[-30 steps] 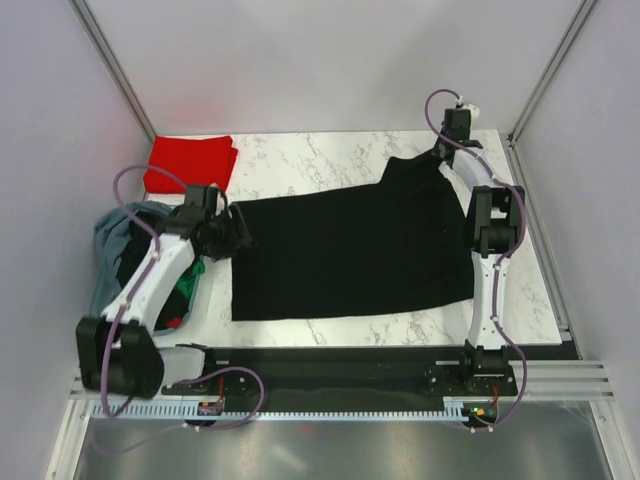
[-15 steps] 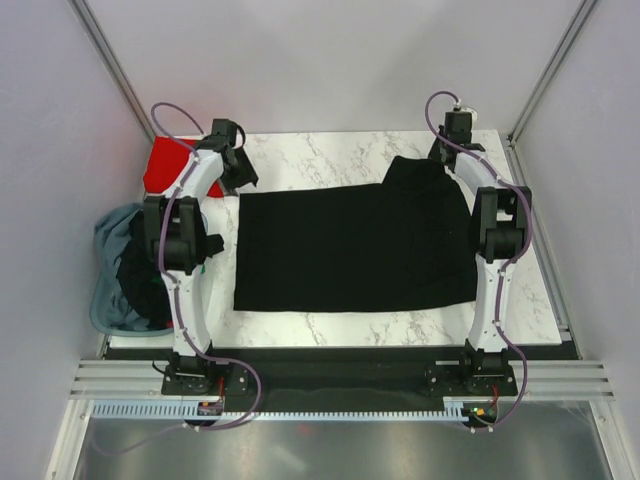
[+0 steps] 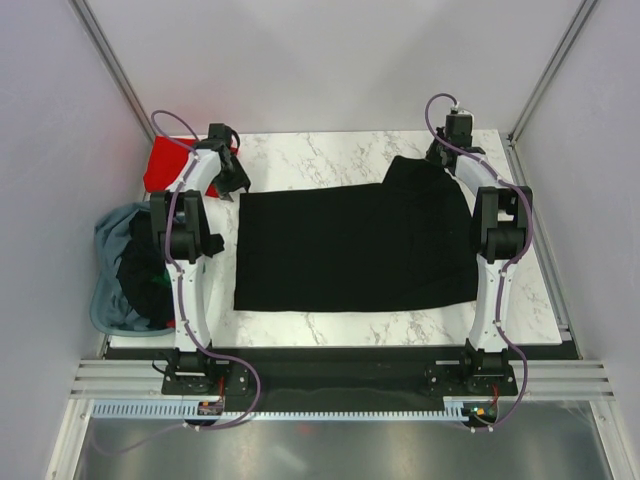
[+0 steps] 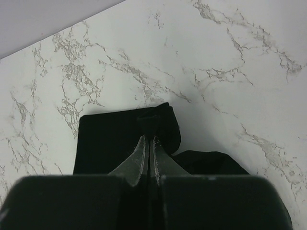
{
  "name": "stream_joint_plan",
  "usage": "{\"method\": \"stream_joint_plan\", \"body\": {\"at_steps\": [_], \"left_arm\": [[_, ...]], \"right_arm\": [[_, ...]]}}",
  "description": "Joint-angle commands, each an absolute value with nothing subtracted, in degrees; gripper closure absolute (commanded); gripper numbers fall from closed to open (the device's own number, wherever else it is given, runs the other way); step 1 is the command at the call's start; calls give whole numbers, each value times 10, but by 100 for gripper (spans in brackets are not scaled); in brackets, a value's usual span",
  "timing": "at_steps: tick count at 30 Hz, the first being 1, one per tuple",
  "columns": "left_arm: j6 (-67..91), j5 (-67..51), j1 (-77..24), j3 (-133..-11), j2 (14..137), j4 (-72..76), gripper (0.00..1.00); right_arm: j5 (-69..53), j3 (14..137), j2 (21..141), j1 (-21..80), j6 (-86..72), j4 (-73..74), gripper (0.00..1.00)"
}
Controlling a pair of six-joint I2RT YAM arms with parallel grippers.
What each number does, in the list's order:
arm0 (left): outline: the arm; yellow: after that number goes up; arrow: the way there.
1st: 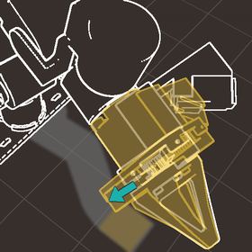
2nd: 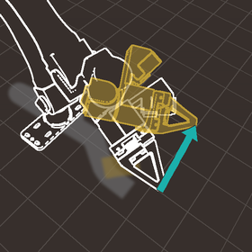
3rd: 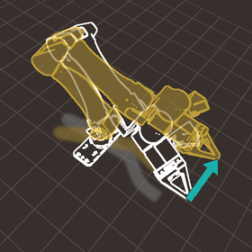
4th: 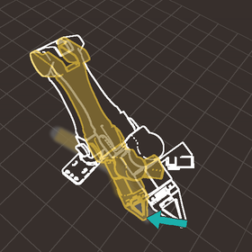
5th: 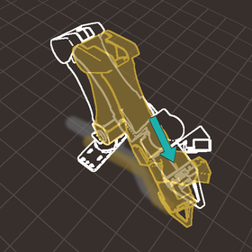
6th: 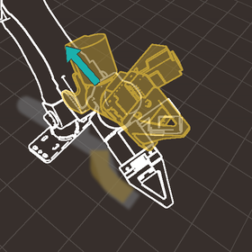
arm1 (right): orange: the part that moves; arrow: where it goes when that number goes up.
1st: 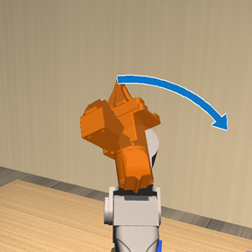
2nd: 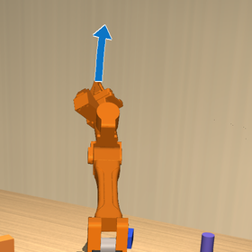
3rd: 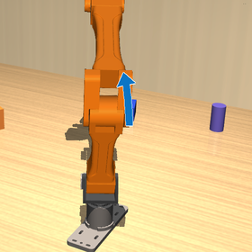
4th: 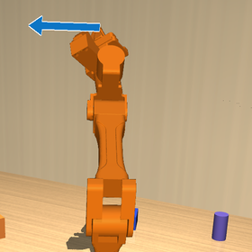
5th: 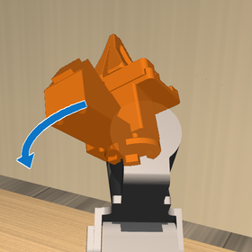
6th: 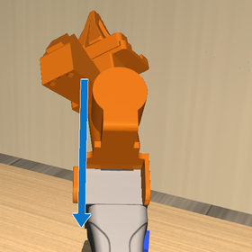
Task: Fold and stack the t-shirts
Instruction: Fold the tshirt
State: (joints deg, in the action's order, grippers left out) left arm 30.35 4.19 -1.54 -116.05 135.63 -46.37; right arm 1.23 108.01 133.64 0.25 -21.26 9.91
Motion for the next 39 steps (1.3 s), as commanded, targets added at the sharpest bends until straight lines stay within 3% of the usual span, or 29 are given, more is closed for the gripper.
{"method": "stream_joint_plan", "body": {"at_steps": [1,10,17,29,39], "left_arm": [[304,34,-23,-1165,1364,-460,43],[313,37,-29,-1164,1371,-448,53],[315,26,-29,-1189,1382,-444,97],[327,9,-33,-1140,1275,-445,98],[343,14,-40,-939,1122,-407,98]], "right_arm": [[2,1071,1324,4,-221,76,100],[-16,1062,1323,3,-219,75,100],[-29,1057,1309,9,-220,76,100],[-75,1001,1187,21,-219,83,100],[-81,751,973,21,-206,70,100]]}}
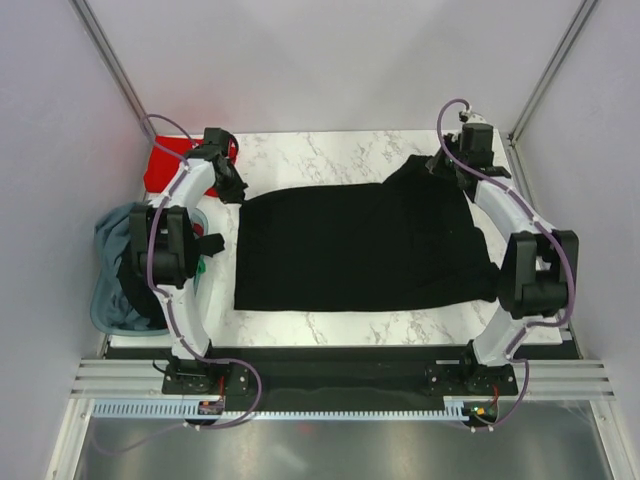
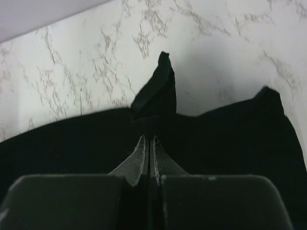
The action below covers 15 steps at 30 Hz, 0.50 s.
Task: Fold and stack the t-shirts
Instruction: Fold the tshirt
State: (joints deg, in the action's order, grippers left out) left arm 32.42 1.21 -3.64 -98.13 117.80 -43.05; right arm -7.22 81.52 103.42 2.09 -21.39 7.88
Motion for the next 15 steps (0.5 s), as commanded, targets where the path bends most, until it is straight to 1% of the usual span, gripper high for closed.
{"method": "stream_joint_plan", "body": {"at_steps": [1,4,7,11,15], "left_arm": [[344,18,-40,-907,1112,-403,98],[345,25,-40,-853,1068,-389,98],[344,30,-40,-812,1034,-380,98],[345,28,-40,-781,1001,-374,98],[342,33,-40,-763,984,-371,98]], "right_arm": [[-79,733,939,21,-207,70,100],[-84,668,892,21,-215,69,100],[-75,610,814,21,-219,71,100],[-24,541,733,20,-229,88,100],[32,517,674,18,-241,125,100]]}}
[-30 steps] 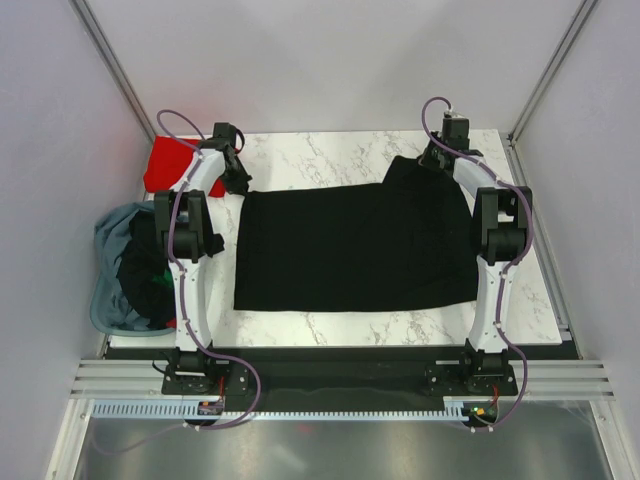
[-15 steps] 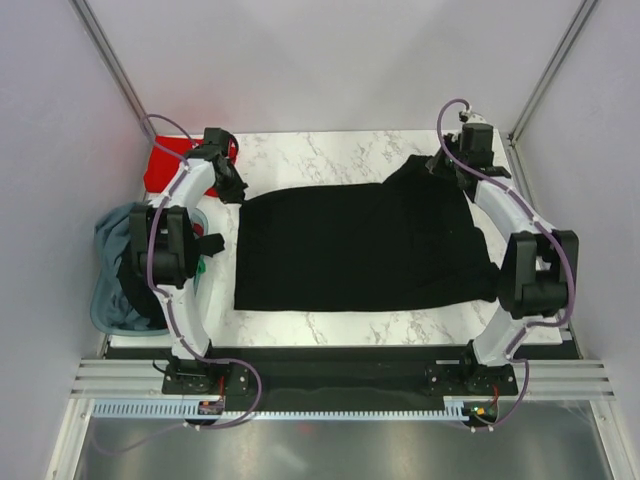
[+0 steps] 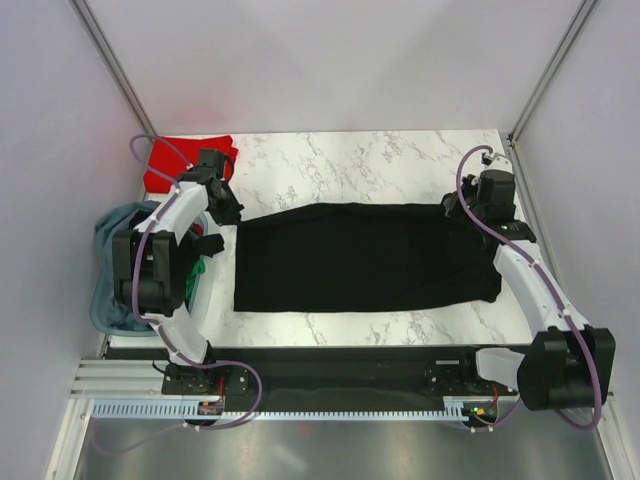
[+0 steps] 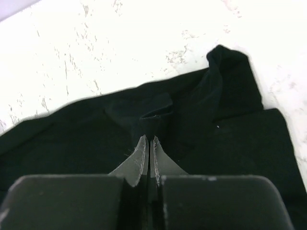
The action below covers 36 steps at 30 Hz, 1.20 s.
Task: Fold and stack the t-shirts
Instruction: Fold the tshirt
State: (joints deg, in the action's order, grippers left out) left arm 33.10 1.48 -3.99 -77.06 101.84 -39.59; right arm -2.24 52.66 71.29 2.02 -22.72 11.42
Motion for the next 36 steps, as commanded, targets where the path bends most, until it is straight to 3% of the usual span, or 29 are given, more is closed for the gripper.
{"method": "stream_joint_plan", "body": {"at_steps": [1,16,36], "left_arm": [[339,34,-40,-757,980,-370,98],[332,67,-40,-706,948,-356,98],[323,85,-40,-645,926,-336,98]], "right_arm": [[37,513,654,18,-248,141,100],[119,433,519,4,-315,250,100],[178,390,469,-73,-359,344,100]]}}
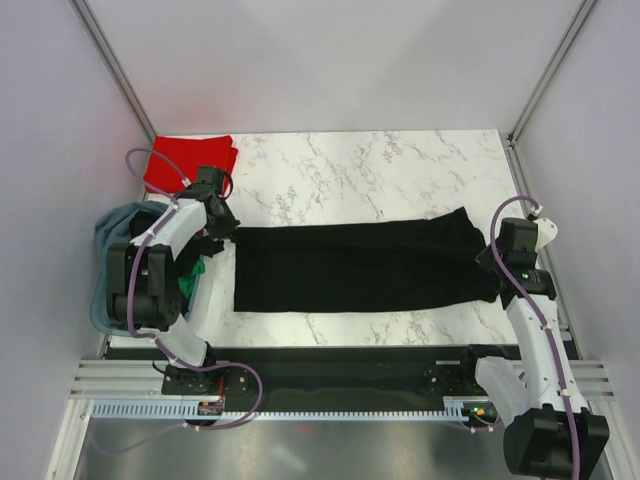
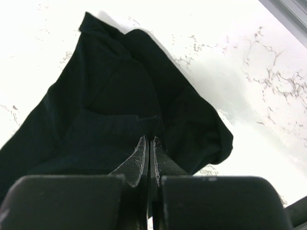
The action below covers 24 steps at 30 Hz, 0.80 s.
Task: Fold and stack the t-shirts
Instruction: Fold the tshirt
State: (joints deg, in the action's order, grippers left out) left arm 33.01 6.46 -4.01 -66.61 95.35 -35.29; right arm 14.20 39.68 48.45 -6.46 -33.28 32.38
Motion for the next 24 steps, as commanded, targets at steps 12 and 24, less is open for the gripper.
{"method": "stream_joint_plan", "body": {"at_steps": [12,24], "left_arm": [[390,97,-17,-547,866,-321,34],[389,79,-66,-590,807,-326,32]], "right_arm": [[120,347,450,-128,-410,351,6],[-92,338,451,-110,-451,260,9]]}}
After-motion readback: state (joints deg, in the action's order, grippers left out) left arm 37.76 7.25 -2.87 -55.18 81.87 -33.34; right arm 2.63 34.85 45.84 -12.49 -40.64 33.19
